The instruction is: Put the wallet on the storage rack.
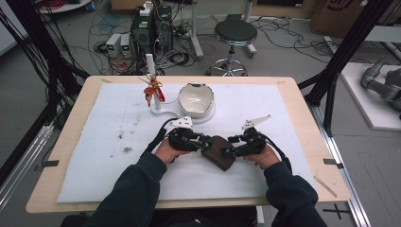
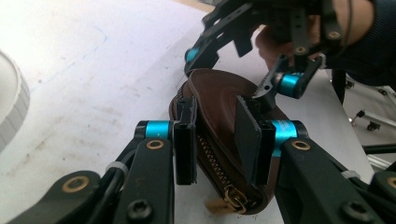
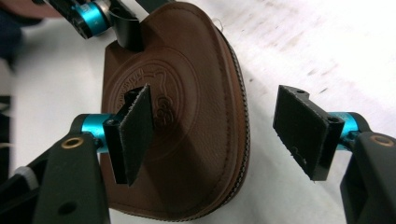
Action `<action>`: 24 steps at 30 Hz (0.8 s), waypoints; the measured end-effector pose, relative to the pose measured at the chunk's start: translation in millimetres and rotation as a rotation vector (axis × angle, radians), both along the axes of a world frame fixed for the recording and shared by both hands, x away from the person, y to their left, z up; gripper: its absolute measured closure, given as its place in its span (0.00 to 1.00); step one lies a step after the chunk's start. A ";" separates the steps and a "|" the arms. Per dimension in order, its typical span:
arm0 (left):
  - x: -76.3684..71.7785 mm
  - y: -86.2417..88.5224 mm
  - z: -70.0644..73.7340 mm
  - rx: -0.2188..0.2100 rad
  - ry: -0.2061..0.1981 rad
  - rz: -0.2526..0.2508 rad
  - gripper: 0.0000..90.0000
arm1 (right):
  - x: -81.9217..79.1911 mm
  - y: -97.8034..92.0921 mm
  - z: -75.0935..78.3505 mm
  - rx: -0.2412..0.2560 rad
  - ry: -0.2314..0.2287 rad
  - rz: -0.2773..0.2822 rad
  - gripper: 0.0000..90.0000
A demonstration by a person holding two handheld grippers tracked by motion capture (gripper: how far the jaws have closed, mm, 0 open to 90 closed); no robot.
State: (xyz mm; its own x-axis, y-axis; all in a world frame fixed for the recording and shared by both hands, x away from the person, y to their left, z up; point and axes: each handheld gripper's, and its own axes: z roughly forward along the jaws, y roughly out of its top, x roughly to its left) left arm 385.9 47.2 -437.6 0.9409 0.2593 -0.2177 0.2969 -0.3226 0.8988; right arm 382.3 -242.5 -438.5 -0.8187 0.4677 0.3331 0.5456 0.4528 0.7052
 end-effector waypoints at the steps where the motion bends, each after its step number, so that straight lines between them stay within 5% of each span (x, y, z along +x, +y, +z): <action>1: -0.9 -0.1 0.6 -0.004 -0.010 -0.006 0.78 | 2.3 -1.3 -1.8 0.018 0.025 0.006 0.33; 4: -1.7 0.3 1.7 -0.006 -0.027 -0.012 0.79 | 8.0 -4.7 -6.8 0.064 0.090 0.026 0.34; 7: -1.5 1.1 1.5 -0.002 -0.026 -0.012 0.79 | 11.3 -6.8 -10.0 0.117 0.162 0.059 0.49; 9: -0.9 1.3 1.0 -0.001 -0.019 -0.008 0.79 | 10.3 -6.5 -8.5 0.115 0.159 0.067 0.52; 12: 0.5 1.4 -0.4 0.017 0.003 0.022 0.75 | 7.9 -5.1 -5.3 0.092 0.137 0.060 0.57; 17: 1.4 3.7 -3.7 0.036 0.076 0.061 0.55 | 1.7 -1.6 5.0 0.055 0.044 0.063 0.63; 24: 4.1 6.8 -4.5 0.075 0.090 0.121 0.55 | -3.0 -12.8 20.9 0.062 -0.125 -0.035 0.73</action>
